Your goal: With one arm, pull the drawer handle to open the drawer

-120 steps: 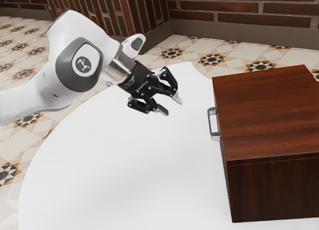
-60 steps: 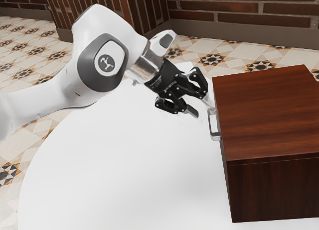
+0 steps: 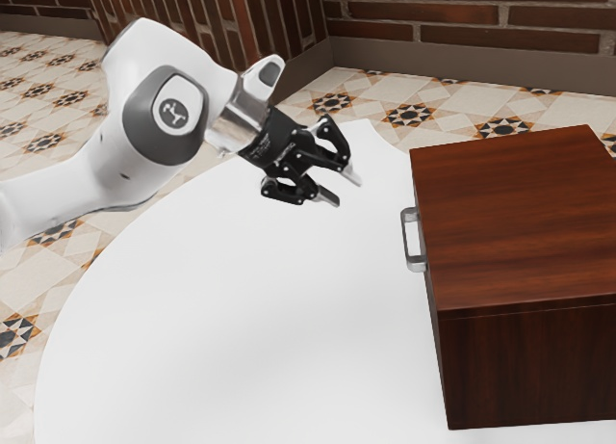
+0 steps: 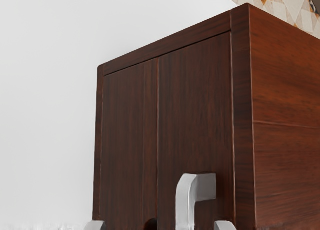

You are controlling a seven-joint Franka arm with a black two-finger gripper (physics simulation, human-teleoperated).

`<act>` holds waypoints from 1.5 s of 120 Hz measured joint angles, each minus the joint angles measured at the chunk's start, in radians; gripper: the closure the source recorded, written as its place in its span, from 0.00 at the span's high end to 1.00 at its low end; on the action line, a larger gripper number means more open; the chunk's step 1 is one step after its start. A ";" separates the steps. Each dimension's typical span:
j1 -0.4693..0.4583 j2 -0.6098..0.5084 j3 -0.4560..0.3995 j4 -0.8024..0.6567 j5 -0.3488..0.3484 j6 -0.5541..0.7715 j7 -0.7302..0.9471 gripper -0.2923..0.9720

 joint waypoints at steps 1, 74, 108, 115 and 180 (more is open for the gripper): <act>-0.003 0.001 0.000 0.000 -0.001 0.000 0.000 0.40; -0.037 0.011 -0.005 -0.036 -0.015 0.014 0.004 0.38; -0.045 0.010 -0.016 -0.047 -0.028 0.011 0.013 0.37; -0.047 0.010 -0.018 -0.053 -0.031 0.012 0.015 0.37; -0.075 0.044 -0.020 -0.060 -0.056 0.043 0.029 0.34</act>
